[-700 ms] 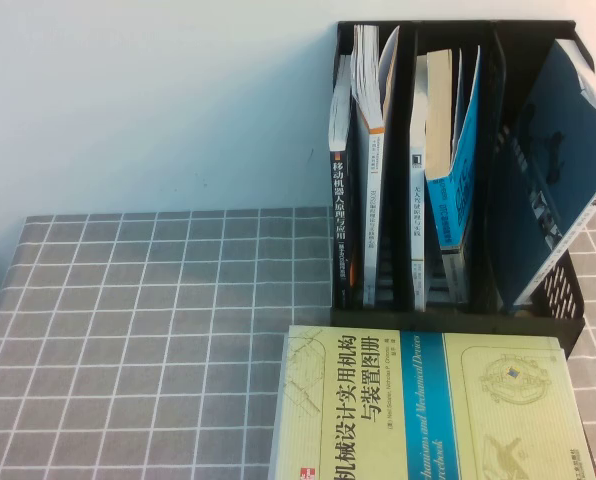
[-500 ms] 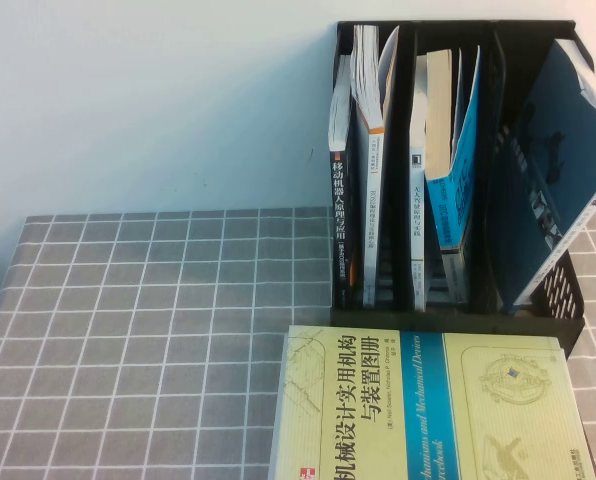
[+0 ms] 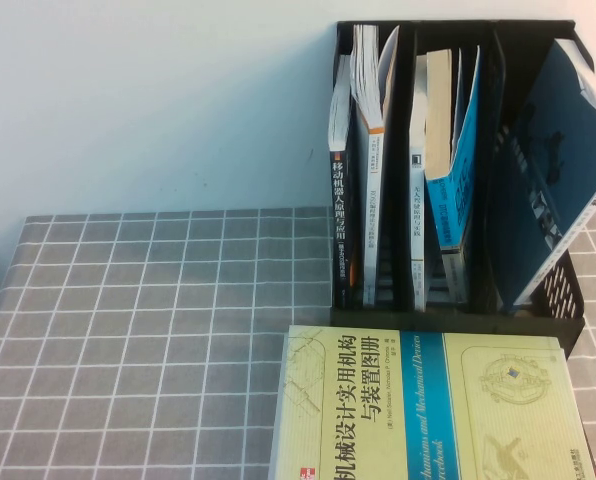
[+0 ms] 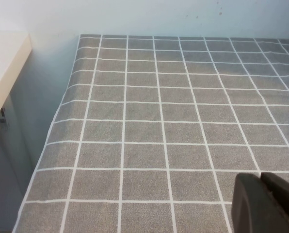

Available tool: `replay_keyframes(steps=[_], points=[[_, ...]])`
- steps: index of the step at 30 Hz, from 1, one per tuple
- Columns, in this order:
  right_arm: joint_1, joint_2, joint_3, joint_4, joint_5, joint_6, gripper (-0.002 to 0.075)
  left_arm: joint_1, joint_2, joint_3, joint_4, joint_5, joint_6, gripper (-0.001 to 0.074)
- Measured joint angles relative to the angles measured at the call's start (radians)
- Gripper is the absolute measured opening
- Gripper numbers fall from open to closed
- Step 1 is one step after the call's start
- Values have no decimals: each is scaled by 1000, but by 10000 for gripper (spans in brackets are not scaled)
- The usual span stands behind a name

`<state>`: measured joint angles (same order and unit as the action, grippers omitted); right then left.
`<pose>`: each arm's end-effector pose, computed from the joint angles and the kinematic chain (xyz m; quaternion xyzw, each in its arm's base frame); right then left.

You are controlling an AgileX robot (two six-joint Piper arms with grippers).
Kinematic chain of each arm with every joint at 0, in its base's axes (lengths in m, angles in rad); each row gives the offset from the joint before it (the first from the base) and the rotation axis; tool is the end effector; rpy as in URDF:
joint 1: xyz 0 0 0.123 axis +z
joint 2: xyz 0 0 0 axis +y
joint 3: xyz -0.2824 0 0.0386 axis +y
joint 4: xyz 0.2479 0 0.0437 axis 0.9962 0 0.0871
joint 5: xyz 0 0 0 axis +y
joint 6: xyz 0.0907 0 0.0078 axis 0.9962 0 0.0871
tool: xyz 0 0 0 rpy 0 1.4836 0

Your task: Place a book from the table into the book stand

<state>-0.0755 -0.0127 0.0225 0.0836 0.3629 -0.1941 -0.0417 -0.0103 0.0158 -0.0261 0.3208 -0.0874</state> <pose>0.0528 -0.0013 0.1736 -0.0251 0.7997 -0.0455 0.5981 0.0537 -0.0030 0.1794 -0.0252 0.7860 -0.0507 0.6157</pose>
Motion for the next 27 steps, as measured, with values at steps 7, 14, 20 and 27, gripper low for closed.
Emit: replay_keyframes(steps=[7,14,20,27], points=[[0,0,0,0,0,1,-3,0,0,0,0,0,0,-3],[0,0,0,0,0,1,-3,0,0,0,0,0,0,-3],[0,0,0,0,0,1,-3,0,0,0,0,0,2,-3],[0,0,8,0,-122,1,-3,0,0,6,0,-188,2,-3]])
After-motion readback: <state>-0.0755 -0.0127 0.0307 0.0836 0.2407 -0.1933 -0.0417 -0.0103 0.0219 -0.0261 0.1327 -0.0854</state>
